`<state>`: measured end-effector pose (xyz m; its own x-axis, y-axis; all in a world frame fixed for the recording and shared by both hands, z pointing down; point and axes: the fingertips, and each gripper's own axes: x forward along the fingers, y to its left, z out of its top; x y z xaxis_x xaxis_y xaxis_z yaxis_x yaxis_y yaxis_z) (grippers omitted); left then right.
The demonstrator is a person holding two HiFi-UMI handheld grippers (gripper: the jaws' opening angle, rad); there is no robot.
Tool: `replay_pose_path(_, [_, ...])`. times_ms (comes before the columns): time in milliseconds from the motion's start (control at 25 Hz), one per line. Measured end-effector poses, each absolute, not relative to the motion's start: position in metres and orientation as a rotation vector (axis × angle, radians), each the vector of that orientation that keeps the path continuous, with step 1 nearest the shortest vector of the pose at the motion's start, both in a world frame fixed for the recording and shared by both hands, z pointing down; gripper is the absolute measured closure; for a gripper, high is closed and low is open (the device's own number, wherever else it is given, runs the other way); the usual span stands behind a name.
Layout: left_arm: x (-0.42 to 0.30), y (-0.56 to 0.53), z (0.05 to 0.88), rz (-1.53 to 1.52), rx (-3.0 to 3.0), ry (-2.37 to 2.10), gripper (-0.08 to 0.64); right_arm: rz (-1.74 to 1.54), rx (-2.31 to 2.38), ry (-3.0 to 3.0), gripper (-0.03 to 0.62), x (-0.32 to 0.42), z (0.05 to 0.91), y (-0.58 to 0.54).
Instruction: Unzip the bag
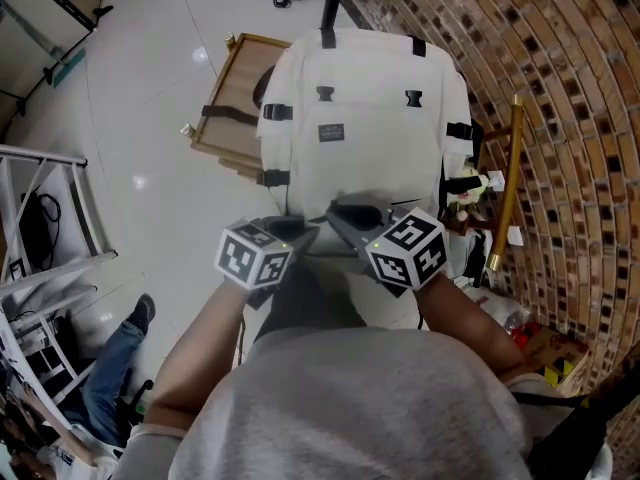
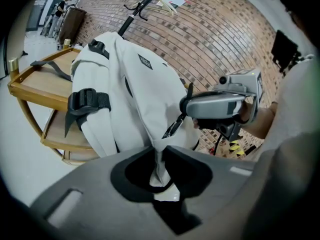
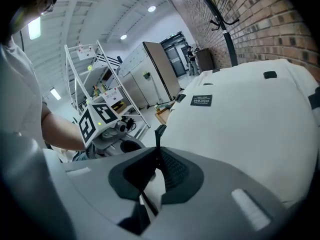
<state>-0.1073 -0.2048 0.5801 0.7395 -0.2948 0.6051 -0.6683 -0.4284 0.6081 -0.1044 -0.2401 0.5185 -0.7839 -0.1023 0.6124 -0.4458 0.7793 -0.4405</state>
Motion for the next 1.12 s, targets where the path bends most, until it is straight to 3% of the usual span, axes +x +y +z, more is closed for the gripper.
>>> replay_pose_path(1120, [-0.111, -0.209, 0.59, 0.559, 1.978, -0.832, 0.517, 0.926, 0.652, -2.364, 0.569, -0.06, 0.524, -0.26])
